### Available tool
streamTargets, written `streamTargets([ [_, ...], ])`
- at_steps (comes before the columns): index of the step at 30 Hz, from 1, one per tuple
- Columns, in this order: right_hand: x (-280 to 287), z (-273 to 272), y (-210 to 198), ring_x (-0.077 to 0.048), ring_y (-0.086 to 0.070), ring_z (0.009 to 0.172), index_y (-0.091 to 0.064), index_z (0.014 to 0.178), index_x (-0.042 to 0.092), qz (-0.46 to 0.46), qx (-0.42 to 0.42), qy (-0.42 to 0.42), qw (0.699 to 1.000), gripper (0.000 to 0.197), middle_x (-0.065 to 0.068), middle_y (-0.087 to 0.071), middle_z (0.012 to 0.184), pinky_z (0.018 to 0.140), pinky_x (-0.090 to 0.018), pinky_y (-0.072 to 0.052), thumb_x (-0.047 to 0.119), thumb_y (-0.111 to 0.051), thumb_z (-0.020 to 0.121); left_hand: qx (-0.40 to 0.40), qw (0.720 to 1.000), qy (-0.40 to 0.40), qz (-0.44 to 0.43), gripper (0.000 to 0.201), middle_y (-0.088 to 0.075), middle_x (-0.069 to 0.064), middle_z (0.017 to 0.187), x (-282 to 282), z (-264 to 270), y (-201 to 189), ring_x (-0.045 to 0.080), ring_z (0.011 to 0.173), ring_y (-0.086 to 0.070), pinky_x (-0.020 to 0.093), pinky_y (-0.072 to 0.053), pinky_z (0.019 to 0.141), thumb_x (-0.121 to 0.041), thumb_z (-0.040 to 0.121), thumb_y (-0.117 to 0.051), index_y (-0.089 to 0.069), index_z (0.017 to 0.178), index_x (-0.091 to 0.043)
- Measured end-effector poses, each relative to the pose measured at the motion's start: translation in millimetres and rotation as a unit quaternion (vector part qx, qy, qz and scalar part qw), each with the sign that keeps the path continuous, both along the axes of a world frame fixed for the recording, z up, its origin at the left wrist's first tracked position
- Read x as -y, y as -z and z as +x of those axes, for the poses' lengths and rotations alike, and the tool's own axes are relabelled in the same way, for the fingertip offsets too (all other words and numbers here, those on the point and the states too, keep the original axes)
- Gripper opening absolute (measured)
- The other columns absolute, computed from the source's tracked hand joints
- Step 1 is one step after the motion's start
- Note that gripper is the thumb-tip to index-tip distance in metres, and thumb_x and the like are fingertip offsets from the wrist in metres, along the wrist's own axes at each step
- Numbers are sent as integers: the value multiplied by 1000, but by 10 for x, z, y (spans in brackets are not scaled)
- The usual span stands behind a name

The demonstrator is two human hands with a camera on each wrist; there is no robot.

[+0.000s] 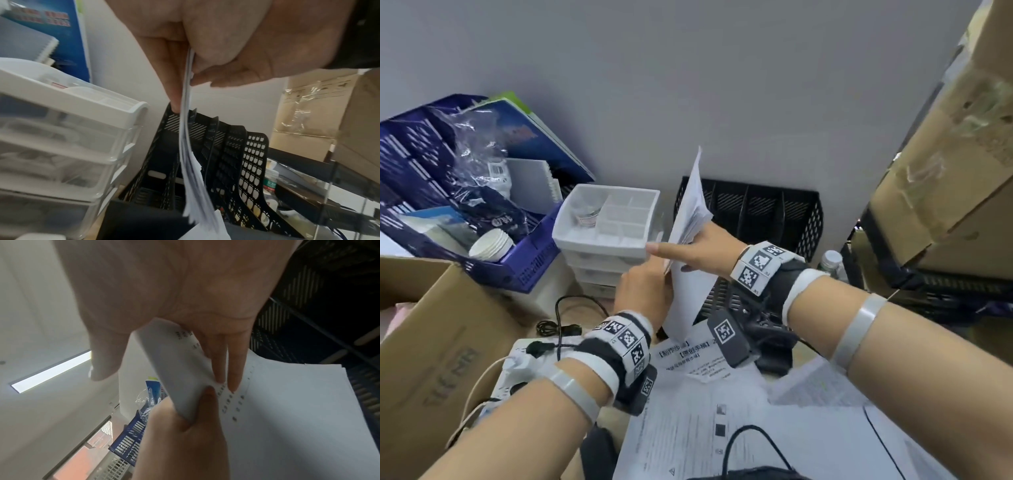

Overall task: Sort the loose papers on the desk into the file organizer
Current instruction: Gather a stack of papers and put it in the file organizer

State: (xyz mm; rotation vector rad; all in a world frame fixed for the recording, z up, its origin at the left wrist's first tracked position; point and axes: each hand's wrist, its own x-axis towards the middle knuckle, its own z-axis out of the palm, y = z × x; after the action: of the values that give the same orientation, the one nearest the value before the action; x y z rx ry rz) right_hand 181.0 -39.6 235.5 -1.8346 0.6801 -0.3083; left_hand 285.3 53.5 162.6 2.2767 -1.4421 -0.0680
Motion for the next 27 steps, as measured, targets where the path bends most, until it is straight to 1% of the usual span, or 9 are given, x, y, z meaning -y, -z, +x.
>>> streamTargets([
  [2, 41, 70, -49, -11, -72, 81, -63, 100, 14, 17, 16, 58, 998, 24, 8, -74, 85, 71, -42, -62, 27, -73, 82, -3, 999, 12, -34, 50, -75, 20, 91, -32, -1, -7, 45, 82, -69, 44, -51, 70, -14, 91, -54, -52, 141, -18],
  [4, 97, 93, -68, -33, -69, 94, -58, 116, 4, 52, 20, 100, 993, 28, -16, -68, 106, 71, -50, -61, 4, -56, 88, -49, 996, 33, -71, 62, -75, 17, 100, -81, 10, -14, 44, 87, -69, 44, -52, 74, -17, 88, -59, -45, 148, -26],
  [6, 136, 73, -128, -40, -66, 99, -50, 124, 4, 87, 33, 116, 989, 34, -22, -63, 115, 72, -54, -60, -4, -47, 91, -117, 991, 42, -56, 77, -72, 10, 118, -103, 42, 15, 39, 97, -68, 46, -56, 83, -23, 86, -60, -28, 155, -37],
  [10, 213, 20, -219, -39, -65, 104, -43, 135, 11, 118, 83, 134, 980, 46, -19, -61, 123, 71, -56, -59, -5, -48, 93, -197, 978, 52, 31, 102, -61, 7, 140, -81, 101, 215, 39, 107, -67, 53, -56, 88, -22, 80, -56, 7, 155, -50],
  [16, 275, 32, -203, -35, -64, 105, -44, 135, 19, 81, 29, 164, 983, 52, -13, -61, 124, 70, -60, -58, -4, -44, 89, -234, 969, 40, 62, 101, -50, 13, 147, 58, 120, 443, 40, 112, -62, 60, -50, 95, -13, 77, -49, 7, 155, -45],
  [18, 306, 9, -166, -33, -64, 104, -48, 132, 23, 49, 14, 190, 980, 56, -10, -63, 120, 69, -58, -59, -1, -42, 82, -232, 969, 51, 60, 99, -43, 15, 152, 75, 80, 438, 40, 118, -58, 56, -50, 97, -5, 82, -50, 6, 157, -37],
  [22, 416, -118, -164, -30, -60, 108, -50, 133, 21, -83, -71, 249, 962, 57, -7, -62, 121, 89, -48, -55, 12, -44, 77, -208, 973, 84, 52, 102, -23, 11, 163, 45, -78, 517, 38, 136, -47, 49, -44, 107, -3, 87, -53, 14, 159, -27],
  [25, 505, -276, -135, -32, -58, 107, -49, 134, 19, -127, -109, 257, 952, 55, -11, -61, 121, 89, -44, -53, 13, -42, 79, -221, 964, 139, 43, 109, -7, 8, 167, 33, -167, 616, 34, 147, -33, 39, -35, 116, -1, 87, -57, 22, 157, -27],
  [27, 540, -349, -87, -31, -58, 102, -50, 130, 19, -149, -135, 253, 947, 51, -11, -62, 116, 85, -33, -47, 10, -42, 81, -223, 963, 146, 43, 110, 2, 7, 169, 66, -181, 634, 30, 153, -21, 28, -26, 115, 0, 87, -57, 25, 156, -28],
])
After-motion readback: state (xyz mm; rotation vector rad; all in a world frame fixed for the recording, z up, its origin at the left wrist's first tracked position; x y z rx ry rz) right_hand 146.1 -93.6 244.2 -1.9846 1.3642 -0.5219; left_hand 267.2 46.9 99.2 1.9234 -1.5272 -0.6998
